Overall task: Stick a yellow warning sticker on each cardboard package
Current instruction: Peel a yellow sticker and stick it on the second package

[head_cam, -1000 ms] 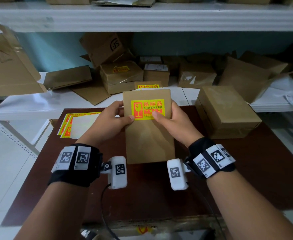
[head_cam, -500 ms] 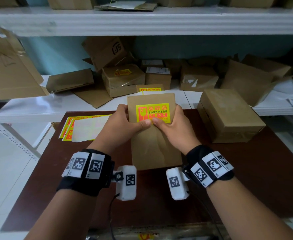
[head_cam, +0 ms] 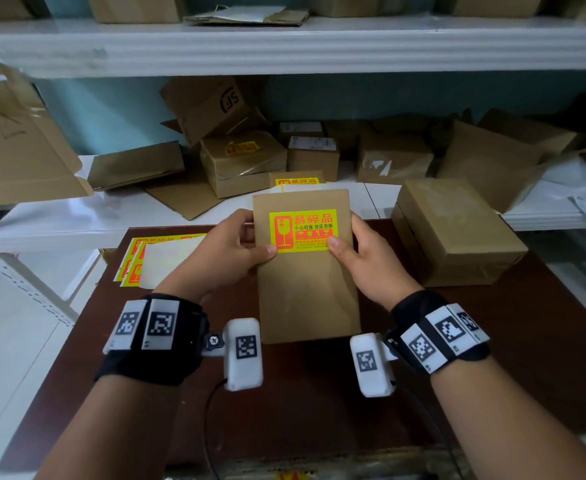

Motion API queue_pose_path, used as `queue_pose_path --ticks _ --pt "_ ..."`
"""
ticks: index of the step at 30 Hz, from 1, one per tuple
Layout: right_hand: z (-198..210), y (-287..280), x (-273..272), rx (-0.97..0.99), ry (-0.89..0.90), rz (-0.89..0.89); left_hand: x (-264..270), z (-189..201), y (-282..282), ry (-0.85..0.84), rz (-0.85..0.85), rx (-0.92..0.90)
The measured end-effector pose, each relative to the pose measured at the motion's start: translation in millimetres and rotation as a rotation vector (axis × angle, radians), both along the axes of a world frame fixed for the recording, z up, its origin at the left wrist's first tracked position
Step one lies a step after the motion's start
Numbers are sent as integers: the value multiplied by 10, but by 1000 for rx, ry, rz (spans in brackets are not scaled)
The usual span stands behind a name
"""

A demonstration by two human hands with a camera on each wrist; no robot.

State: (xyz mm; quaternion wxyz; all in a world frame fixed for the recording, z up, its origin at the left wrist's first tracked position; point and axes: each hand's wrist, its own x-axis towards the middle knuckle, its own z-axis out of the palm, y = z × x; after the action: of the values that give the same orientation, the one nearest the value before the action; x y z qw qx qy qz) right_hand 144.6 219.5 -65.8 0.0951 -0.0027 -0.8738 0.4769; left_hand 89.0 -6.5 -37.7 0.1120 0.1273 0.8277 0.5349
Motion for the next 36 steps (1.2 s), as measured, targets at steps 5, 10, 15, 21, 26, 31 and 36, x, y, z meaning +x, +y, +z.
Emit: queue_pose_path --ticks 5,10,15,21,26,31,36 --pt "24 1 33 -2 -16 -27 25 56 -45 -37 -23 59" --pt "131 -99 51 -63 -14 -160 115 122 88 -29 66 86" --pt "293 -324 55 -36 9 -332 207 168 271 85 219 -38" --pt "263 -458 -17 -12 52 -388 238 172 291 207 313 -147" --pt "247 -456 -45 61 71 -377 220 140 261 268 313 -186" --pt "228 -389 -65 93 82 -334 194 145 249 271 275 -204" --pt "226 -304 -98 110 49 -300 180 146 247 259 258 -205"
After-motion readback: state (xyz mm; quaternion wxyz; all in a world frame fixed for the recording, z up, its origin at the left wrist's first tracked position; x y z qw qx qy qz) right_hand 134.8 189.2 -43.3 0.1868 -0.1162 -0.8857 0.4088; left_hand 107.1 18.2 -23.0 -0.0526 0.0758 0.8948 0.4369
